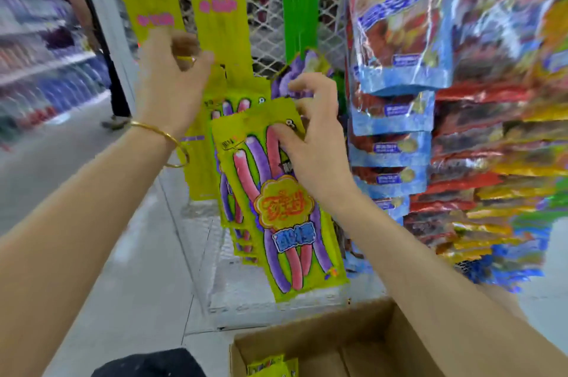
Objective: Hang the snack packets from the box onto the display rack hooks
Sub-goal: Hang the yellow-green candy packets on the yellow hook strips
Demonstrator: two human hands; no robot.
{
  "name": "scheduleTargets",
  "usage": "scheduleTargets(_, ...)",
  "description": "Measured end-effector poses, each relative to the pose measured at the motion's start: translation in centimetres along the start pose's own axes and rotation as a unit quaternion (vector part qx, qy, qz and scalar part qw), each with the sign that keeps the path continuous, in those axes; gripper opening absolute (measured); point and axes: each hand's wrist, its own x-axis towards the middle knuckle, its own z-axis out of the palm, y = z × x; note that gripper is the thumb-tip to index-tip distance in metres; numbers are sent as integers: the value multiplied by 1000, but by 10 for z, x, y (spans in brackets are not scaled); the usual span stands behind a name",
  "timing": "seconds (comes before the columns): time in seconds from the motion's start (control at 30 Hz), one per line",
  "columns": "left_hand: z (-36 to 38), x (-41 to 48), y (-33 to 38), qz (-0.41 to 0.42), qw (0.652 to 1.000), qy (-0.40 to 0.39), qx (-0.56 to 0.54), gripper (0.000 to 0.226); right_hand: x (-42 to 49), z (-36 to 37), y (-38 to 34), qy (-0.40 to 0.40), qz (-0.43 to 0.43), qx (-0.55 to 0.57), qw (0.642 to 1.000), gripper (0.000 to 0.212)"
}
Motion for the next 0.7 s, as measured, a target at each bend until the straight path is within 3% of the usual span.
scheduleTargets(0.2, 9, 45, 1, 0, 999, 48, 5, 33, 60, 16, -13, 43, -53, -34, 997, 55)
scheduleTargets(0.33, 6, 62, 4, -22, 998, 55, 9, 22, 90, 26, -18, 84, -84, -61, 991, 36)
scheduleTargets(0.43, 3, 62, 11, -20, 999, 33, 29, 37, 109, 33, -16, 109, -93, -103, 984, 28)
scheduleTargets(0.5, 4, 60, 10, -34, 999, 23, 15, 21, 115, 37, -12, 111, -91, -126, 982, 25)
scheduleTargets(0.6, 10, 59, 7, -34, 999, 31, 22, 45, 116, 42, -10, 113, -71, -121, 984, 15)
scheduleTargets(0.7, 12, 57, 12, -65, 998, 21, -12, 54, 116, 44, -8, 126, -68, -108, 984, 15)
